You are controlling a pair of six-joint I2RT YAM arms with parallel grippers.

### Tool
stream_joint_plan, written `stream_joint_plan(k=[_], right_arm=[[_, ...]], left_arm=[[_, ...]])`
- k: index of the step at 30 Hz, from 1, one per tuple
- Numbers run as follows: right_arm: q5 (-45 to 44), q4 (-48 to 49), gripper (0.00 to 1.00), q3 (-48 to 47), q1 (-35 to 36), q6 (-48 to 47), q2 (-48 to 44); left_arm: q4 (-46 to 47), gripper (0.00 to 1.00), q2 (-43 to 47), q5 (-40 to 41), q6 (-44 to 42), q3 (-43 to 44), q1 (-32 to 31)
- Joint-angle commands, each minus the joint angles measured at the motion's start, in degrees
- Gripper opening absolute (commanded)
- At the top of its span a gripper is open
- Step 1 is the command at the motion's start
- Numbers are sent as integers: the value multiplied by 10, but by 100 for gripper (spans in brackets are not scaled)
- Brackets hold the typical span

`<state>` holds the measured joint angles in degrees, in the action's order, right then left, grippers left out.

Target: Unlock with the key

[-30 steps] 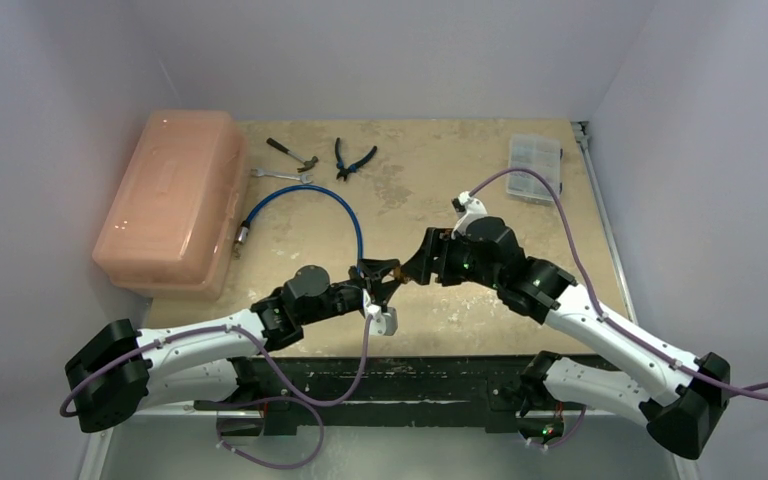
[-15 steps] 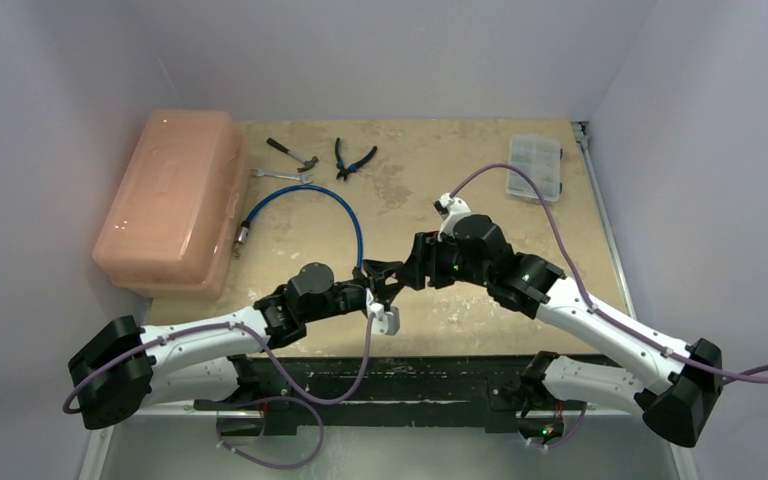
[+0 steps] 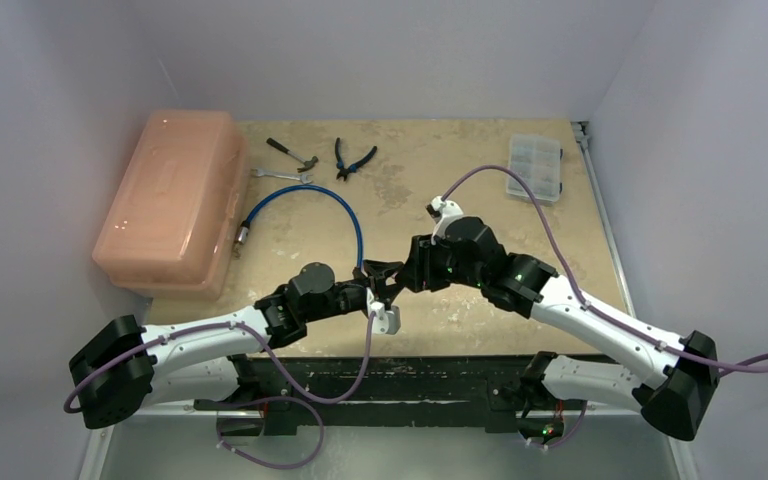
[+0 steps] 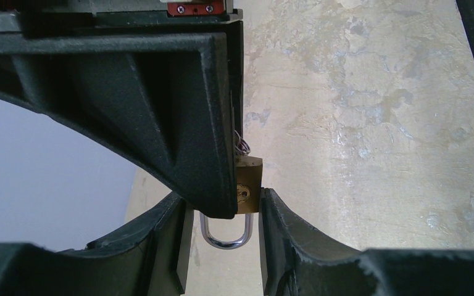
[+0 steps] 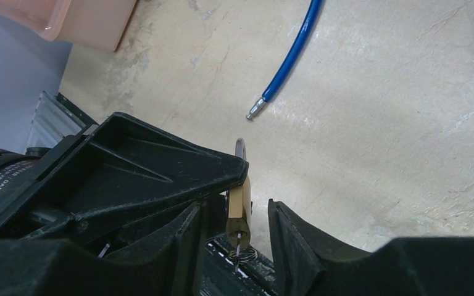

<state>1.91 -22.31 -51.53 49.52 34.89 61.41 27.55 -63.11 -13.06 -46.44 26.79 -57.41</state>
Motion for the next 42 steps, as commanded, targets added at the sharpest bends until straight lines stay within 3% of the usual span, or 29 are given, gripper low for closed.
stream_joint_plan(k=[1,7,13,14,17,19,24,42], right_arm=[[-17,15,45,-23,8,-8,7],[-17,21,33,-23,12,-5,13],[-30,20,0,-23,13,-4,16],[-35,17,0,-23,13,-4,16],[-57,4,0,-25,13,1,11],[-66,-4,0,-26,13,3,5],[-78,-23,0,-31,13,17,-18],[2,-67,0,-63,13,15,-72]], left_arm=[[31,0,2,-1,12,24,-1],[32,0,3,2,13,22,-1],[49,0,6,11,16,15,-1],[50,4,6,13,17,14,-1],[58,40,12,20,16,7,-1],[77,58,21,30,17,-4,-1],[85,78,33,46,12,-14,-1],[82,74,37,34,7,-17,-1]])
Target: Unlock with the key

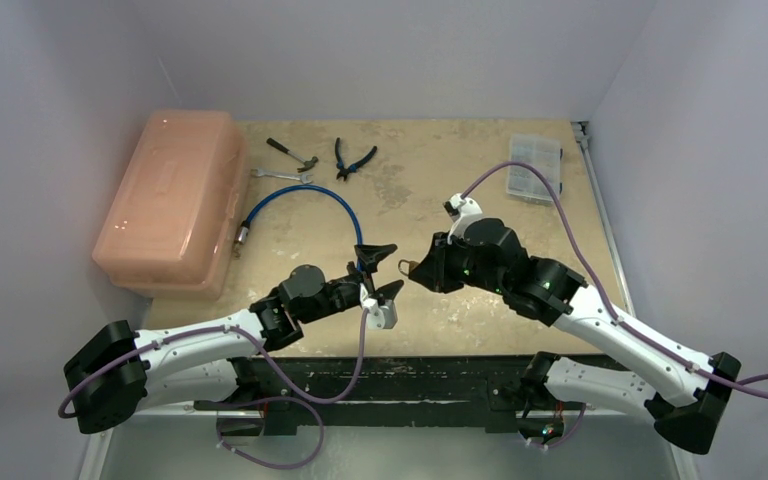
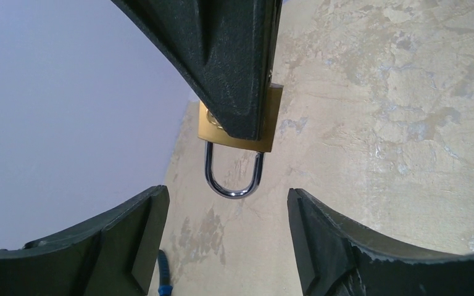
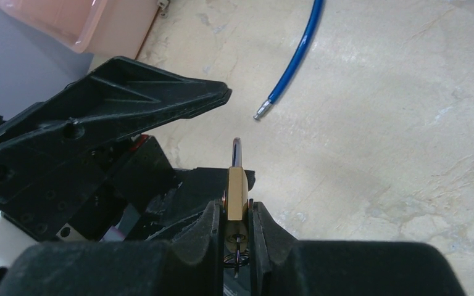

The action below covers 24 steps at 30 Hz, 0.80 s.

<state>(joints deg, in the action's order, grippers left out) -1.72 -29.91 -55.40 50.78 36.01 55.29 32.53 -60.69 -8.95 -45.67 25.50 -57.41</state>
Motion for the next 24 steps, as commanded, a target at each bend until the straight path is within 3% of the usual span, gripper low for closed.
stream_joint_plan(k=[1,8,16,24], right_arm=[[49,13,0,-23,0,4,-10],[63,24,0,-22,0,0,1],[74,28,0,-19,0,0,-1],[75,28,0,-10,0,-33,-6]], left_arm=[[35,74,13,-8,1,-4,-1],[33,65,8,-21,4,-2,-1],[11,37,7,-43,0,6,-1],[-24,30,15,-96,3,15,0]])
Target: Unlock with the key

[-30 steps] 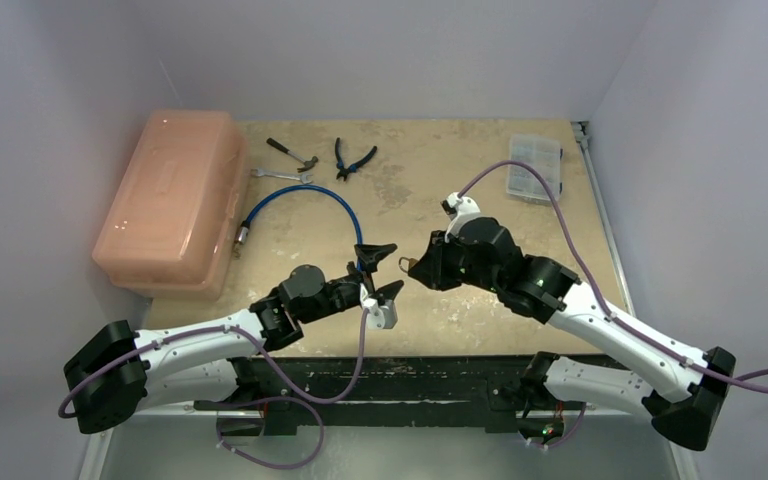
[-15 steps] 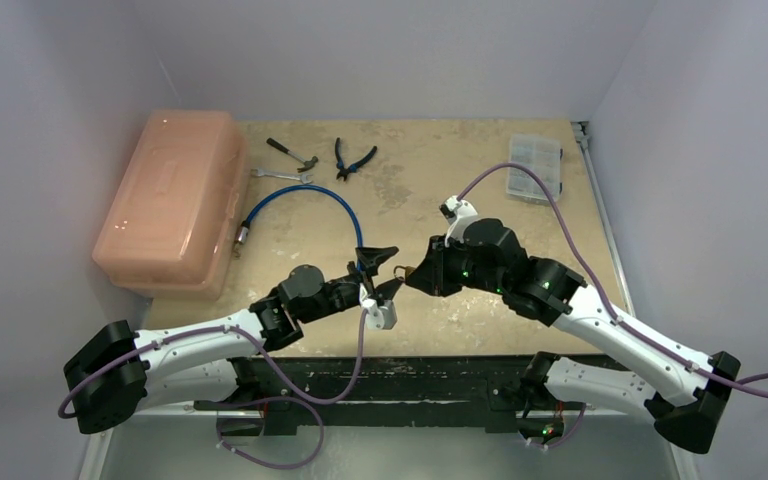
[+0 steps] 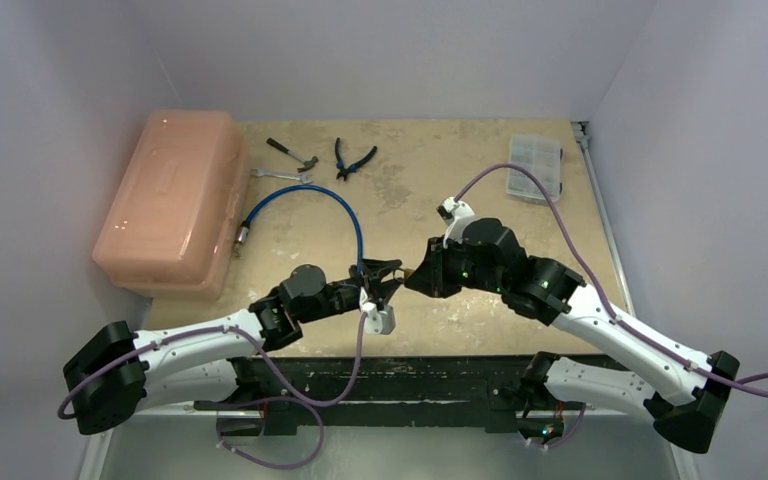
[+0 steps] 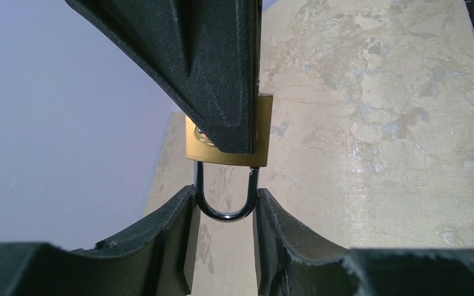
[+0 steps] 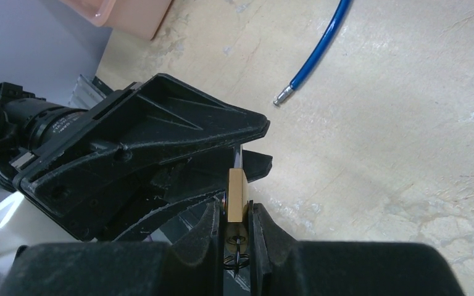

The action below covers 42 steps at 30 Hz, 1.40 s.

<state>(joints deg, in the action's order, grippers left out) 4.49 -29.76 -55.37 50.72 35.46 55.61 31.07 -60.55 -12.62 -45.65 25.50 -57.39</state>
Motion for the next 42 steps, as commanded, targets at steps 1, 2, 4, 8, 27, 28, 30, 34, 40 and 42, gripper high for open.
stream_joint_plan(k=[1,2,4,8,27,28,30,34,40,42], right_arm=[[12,29,0,-8,1,-36,-10],[9,28,0,-6,1,-44,-12],[5,30,0,-3,1,-71,-14],[16,32,0,7,1,-98,-11],[33,39,0,45,2,-100,-2],[34,39,0,45,1,-100,-1],[36,40,0,44,2,-100,1],[37,41,0,44,2,-98,4],[-24,26,0,24,2,-75,2],[-30,17,0,10,1,-52,2]], left_arm=[[-20,30,15,-73,4,18,0],[-30,30,15,-90,6,22,3],[-54,30,12,-128,13,33,8],[-103,37,-5,-225,41,61,30],[-15,58,19,-194,109,39,72],[-8,58,23,-179,108,36,72],[-1,56,28,-162,106,33,72],[-7,53,29,-150,97,32,72],[-80,60,39,-188,39,39,72],[-99,62,41,-191,25,42,72]])
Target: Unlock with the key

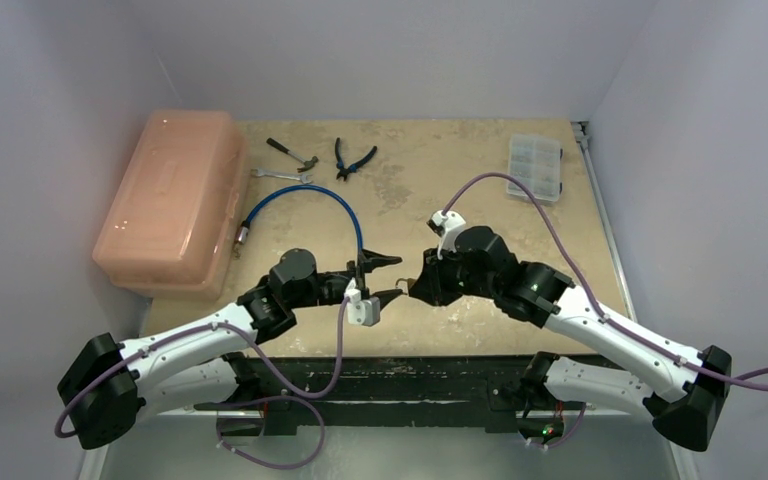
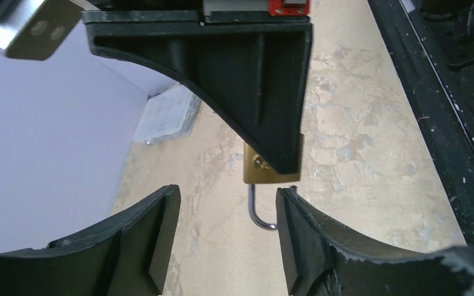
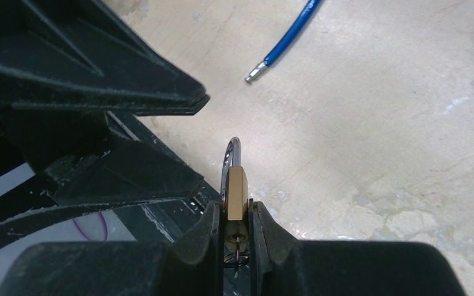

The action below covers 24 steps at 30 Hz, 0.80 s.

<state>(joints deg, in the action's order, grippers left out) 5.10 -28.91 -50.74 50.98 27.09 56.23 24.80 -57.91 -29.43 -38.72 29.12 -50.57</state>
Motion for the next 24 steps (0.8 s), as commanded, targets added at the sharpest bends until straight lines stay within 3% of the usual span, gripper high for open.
stream_joint_plan(k=[1,10,18,24], right_arm=[[-45,2,0,-43,-1,47,-5],[-29,1,0,-77,-1,88,-2],[41,39,0,-68,-1,127,3],[86,87,0,-55,-1,163,9]], left_arm=[[-40,63,17,-21,-50,4,4],[-12,62,10,5,-51,-4,2],[52,61,3,98,-55,-27,-17],[54,60,2,114,-63,-28,-26]])
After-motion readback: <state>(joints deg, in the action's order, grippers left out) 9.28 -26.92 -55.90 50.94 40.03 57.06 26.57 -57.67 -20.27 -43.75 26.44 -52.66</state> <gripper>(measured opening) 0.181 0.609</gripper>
